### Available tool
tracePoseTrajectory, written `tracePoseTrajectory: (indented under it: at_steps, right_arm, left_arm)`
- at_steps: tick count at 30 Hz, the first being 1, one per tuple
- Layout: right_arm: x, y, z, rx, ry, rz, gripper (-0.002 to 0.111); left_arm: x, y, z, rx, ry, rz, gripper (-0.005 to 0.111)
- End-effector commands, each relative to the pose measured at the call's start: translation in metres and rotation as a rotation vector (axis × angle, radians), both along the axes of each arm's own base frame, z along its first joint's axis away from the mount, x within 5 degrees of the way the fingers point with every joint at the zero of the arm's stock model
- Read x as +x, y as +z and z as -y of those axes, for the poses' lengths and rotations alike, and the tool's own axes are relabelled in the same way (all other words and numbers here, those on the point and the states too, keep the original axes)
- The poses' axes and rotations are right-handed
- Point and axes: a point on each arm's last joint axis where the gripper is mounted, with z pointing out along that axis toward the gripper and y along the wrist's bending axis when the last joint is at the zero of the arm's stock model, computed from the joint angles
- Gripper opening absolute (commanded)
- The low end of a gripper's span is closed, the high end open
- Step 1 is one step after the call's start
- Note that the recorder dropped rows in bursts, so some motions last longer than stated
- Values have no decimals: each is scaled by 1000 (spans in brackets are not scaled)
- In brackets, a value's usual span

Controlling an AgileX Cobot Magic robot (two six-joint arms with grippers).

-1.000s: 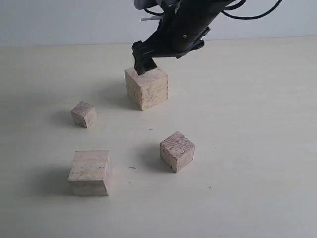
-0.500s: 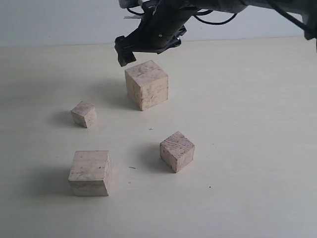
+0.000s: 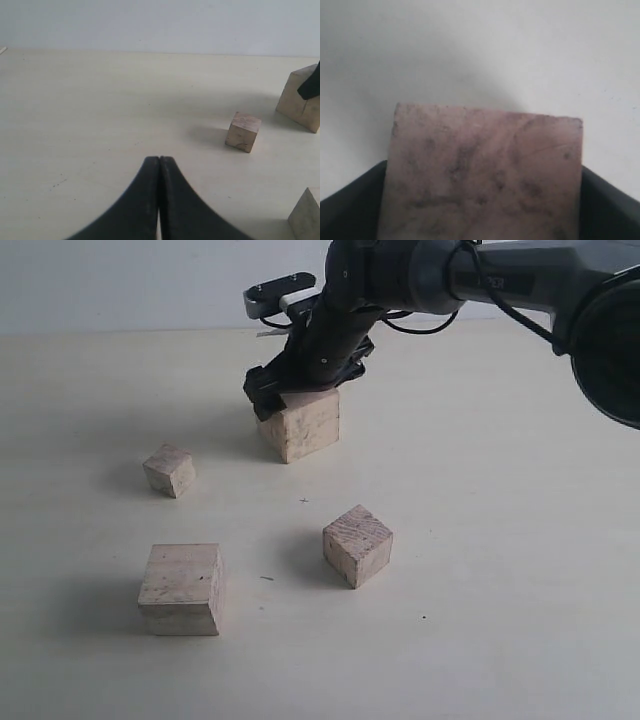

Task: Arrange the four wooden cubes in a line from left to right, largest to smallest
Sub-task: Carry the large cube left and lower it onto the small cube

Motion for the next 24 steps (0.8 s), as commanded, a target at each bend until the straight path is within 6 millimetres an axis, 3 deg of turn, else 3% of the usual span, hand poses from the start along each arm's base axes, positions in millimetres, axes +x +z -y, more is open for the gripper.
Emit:
tracePoseTrajectory:
  at_steps: [1,4,5,10,13,19,24]
  right_arm:
    - [2,12,-2,0,11,16,48]
    - [2,20,-3,-13,22,-6,5]
    - [2,24,-3,-13,24,-7,1]
    - [1,52,-13,88,36,-38,0]
    - [-6,73,-27,224,130,-64,0]
    - [-41,103,-70,438,381,-24,0]
    - [-72,104,-101,472,467,-9,0]
  left_arm:
    - [0,1,0,2,-3,15,0]
    - [0,1,0,2,-3,15,0]
    - [0,1,0,2,-3,15,0]
    - [0,1,0,2,-3,15,0]
    - [0,1,0,2,-3,15,0]
    - [0,1,0,2,-3,15,0]
    - [0,1,0,2,-3,15,0]
